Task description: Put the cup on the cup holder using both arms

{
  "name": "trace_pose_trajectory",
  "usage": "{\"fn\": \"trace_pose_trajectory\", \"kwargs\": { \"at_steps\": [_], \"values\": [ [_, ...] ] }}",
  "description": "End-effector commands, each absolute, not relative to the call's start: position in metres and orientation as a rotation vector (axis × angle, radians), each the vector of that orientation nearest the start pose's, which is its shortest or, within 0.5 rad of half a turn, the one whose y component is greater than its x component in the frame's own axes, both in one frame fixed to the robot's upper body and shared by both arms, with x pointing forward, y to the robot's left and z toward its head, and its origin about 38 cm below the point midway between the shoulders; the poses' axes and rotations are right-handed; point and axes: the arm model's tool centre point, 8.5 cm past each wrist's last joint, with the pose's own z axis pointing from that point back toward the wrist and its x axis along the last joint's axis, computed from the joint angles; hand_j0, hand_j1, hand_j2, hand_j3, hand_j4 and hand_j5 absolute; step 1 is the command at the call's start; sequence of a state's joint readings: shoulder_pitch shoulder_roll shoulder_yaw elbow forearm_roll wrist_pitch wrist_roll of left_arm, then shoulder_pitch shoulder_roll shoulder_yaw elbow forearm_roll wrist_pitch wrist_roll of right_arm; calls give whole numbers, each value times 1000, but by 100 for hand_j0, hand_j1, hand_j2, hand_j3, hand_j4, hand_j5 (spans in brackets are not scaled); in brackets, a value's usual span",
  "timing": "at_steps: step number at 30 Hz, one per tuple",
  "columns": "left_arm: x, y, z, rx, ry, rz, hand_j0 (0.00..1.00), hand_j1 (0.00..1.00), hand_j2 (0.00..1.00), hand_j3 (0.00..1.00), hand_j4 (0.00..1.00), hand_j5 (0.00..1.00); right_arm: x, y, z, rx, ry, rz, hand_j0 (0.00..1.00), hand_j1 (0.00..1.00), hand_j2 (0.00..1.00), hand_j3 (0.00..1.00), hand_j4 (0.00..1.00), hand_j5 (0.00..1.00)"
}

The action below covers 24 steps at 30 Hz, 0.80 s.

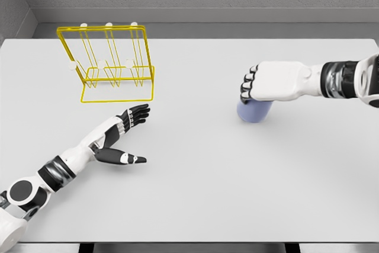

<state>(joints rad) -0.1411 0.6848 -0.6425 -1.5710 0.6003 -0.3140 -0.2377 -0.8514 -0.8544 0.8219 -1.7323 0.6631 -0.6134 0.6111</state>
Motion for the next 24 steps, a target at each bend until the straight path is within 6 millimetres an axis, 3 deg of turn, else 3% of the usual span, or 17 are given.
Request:
{"fn": "trace_pose_trajectory", "kwargs": {
  "at_steps": [1, 7, 24],
  "values": [
    [337, 253, 73, -495, -1493, -688, 100, 100, 100, 100, 100, 100, 402, -219, 266, 698, 1353, -2852, 57, 57, 57, 57, 57, 57],
    [341, 243, 74, -510, -1489, -699, 100, 100, 100, 100, 100, 100, 399, -194, 262, 614, 1429, -2806, 57, 57, 57, 57, 57, 57],
    [341, 242, 73, -511, -1483, -692, 100, 100, 100, 100, 100, 100, 380, -114, 241, 376, 1509, -2670, 57, 57, 57, 57, 57, 57]
  ]
}}
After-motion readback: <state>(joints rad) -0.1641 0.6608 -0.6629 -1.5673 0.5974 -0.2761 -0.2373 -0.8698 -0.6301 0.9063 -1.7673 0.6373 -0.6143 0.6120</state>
